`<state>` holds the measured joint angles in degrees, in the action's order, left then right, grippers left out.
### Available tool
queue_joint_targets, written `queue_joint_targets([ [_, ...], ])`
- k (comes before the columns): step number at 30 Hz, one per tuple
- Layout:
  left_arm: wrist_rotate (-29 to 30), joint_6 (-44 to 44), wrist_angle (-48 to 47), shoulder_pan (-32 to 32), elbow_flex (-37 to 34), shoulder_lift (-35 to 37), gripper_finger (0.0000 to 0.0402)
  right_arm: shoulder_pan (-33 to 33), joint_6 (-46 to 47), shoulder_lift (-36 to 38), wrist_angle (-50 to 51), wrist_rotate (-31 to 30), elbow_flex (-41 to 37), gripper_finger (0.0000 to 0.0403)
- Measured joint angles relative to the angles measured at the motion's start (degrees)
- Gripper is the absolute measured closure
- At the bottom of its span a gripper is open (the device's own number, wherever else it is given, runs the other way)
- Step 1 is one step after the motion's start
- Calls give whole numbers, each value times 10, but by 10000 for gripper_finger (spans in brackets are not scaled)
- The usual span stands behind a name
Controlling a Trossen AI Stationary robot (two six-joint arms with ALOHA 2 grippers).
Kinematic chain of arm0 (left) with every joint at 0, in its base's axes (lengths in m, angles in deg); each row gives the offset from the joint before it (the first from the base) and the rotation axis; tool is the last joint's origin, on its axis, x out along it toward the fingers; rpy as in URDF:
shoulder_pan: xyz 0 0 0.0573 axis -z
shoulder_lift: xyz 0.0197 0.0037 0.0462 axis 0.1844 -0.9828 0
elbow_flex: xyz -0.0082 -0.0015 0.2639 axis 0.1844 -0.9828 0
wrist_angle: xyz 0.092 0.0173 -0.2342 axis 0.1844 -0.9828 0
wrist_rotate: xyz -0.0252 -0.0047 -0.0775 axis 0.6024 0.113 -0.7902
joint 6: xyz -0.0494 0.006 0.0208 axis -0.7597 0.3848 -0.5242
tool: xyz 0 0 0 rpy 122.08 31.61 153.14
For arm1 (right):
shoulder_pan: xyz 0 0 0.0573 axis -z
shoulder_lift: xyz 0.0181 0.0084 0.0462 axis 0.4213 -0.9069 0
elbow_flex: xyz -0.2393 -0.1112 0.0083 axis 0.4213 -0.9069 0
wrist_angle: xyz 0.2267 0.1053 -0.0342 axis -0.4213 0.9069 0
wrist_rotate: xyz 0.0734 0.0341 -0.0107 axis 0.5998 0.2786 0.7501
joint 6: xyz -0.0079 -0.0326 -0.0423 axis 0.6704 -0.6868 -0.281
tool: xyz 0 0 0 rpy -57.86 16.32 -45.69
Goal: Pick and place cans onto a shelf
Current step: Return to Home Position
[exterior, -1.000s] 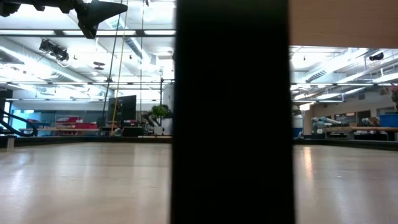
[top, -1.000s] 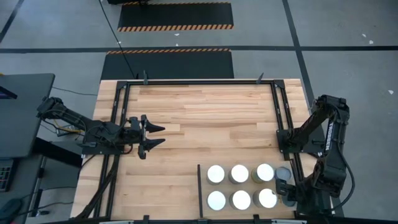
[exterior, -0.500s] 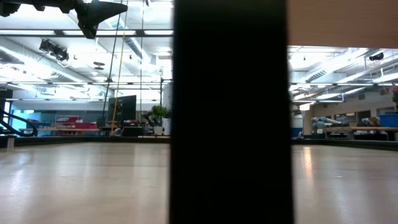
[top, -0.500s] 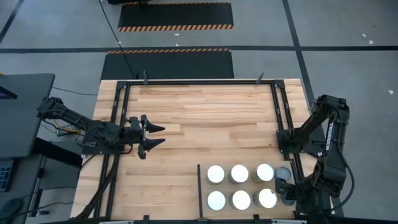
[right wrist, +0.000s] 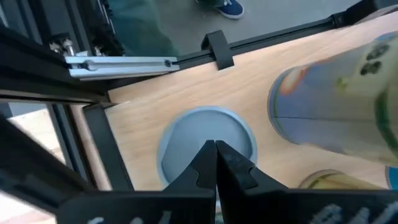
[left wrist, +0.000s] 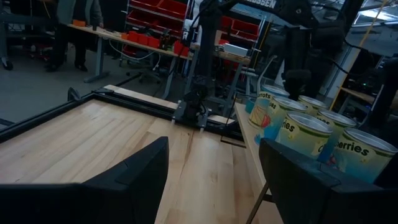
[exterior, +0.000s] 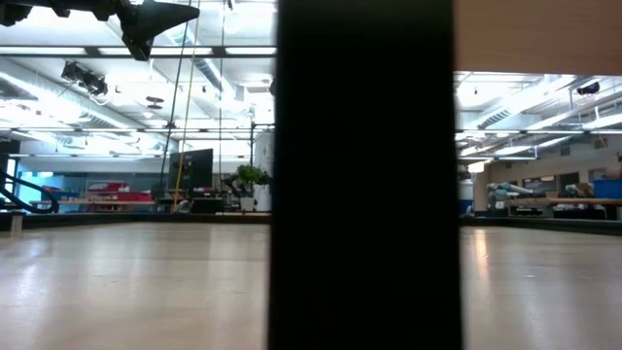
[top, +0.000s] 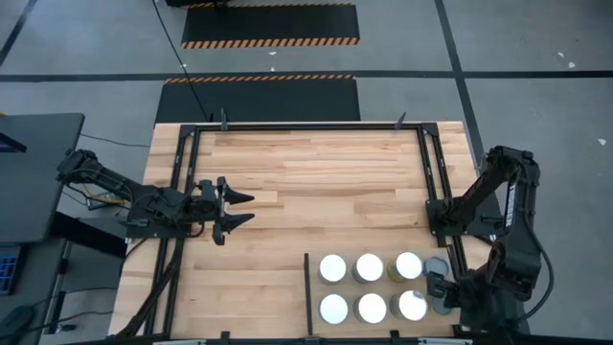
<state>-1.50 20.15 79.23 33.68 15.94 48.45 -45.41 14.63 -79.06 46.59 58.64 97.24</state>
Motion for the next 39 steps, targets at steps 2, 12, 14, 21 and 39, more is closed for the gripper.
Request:
queue_joint_targets([
  [2,0,0,0,0,0,0,145,0,0,17,-2,2,0,399],
  [12,0,0,0,0,0,0,145,24,-41,198,-84,-23,-6,401],
  [14,0,0,0,0,0,0,145,37,-65,241,-116,-10,-10,401],
  [21,0,0,0,0,0,0,145,137,-176,359,-244,-32,-25,402],
  [39,0,0,0,0,0,0,145,626,-157,335,-299,87,-48,402],
])
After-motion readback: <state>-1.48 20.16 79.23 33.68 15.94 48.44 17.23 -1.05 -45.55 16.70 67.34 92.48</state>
